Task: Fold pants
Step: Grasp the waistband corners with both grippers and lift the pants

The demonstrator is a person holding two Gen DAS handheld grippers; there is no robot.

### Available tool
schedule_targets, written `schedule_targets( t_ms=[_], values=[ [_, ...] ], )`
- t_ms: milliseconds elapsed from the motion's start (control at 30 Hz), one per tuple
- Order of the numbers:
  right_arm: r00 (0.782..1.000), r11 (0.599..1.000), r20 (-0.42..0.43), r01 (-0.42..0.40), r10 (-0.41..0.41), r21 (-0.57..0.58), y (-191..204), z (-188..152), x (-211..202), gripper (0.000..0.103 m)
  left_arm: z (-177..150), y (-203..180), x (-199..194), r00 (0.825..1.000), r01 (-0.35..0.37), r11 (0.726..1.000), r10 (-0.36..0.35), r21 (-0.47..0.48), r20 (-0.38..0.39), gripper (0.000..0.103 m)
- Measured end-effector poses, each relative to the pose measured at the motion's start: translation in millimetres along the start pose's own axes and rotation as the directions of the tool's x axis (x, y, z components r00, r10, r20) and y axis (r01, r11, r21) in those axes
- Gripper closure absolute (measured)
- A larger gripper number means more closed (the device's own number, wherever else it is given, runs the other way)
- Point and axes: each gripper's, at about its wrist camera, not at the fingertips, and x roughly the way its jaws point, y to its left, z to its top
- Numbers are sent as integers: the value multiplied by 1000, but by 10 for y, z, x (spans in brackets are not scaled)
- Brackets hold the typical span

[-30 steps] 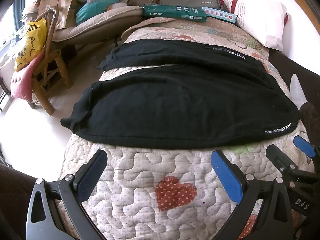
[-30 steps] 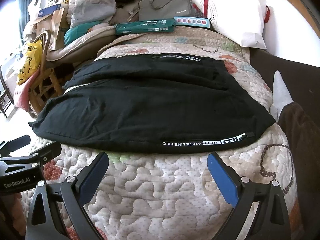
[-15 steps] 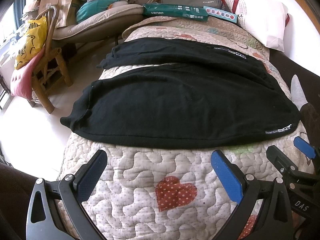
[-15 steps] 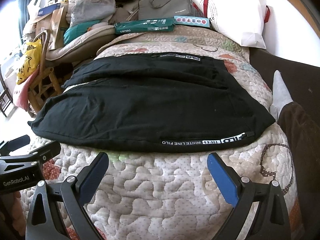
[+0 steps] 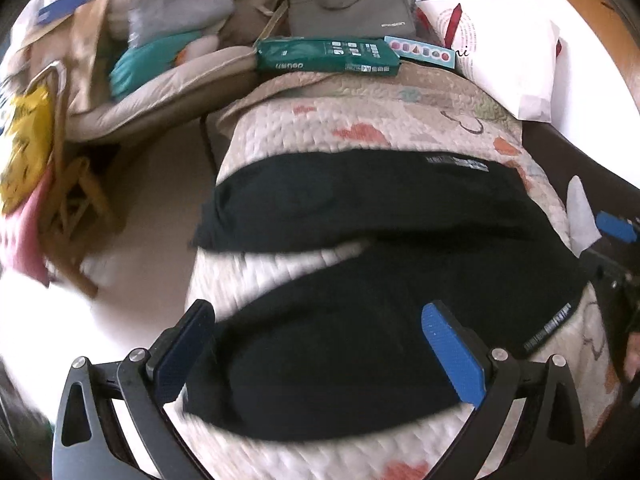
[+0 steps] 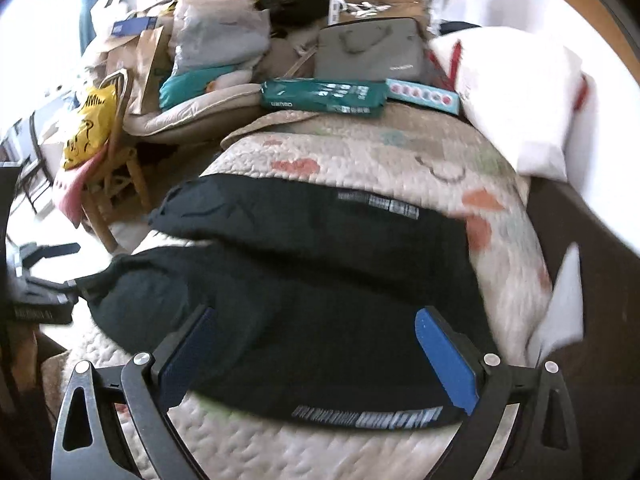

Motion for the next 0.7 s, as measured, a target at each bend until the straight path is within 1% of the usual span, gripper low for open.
schedule_targets(
  t_ms=[67,133,167,200,267,400,533,700],
  values=[
    [1000,999,-20,-22,21,-34,-128,190,198,2,264,165,206,999,29,999,-28,15,-19,2],
    [999,999,-48,-28,26,-45,-296,358,453,3,455,288,380,998,43,999,-42,24,-38,11],
    [998,999,-62,-33,30,-36,-374,420,568,3,576,369,521,997,50,998,-48,24,-54,19],
    [996,999,-78,-42,41,-15,-482,497,720,3,655,433,609,996,56,998,-54,21,-65,24],
    [993,997,-96,-71,73,26,-647,601,945,6,826,570,850,993,81,997,-80,9,-86,28],
    [981,988,-133,-128,140,88,-937,852,1452,13,1155,755,1337,991,86,996,-85,8,-105,29],
    [970,978,-158,-168,186,119,-1089,1038,1886,16,1420,879,1715,990,92,996,-91,7,-109,29],
    [966,978,-182,-164,186,130,-1234,1133,2229,16,1556,939,2064,985,109,993,-102,46,-141,29]
  ],
)
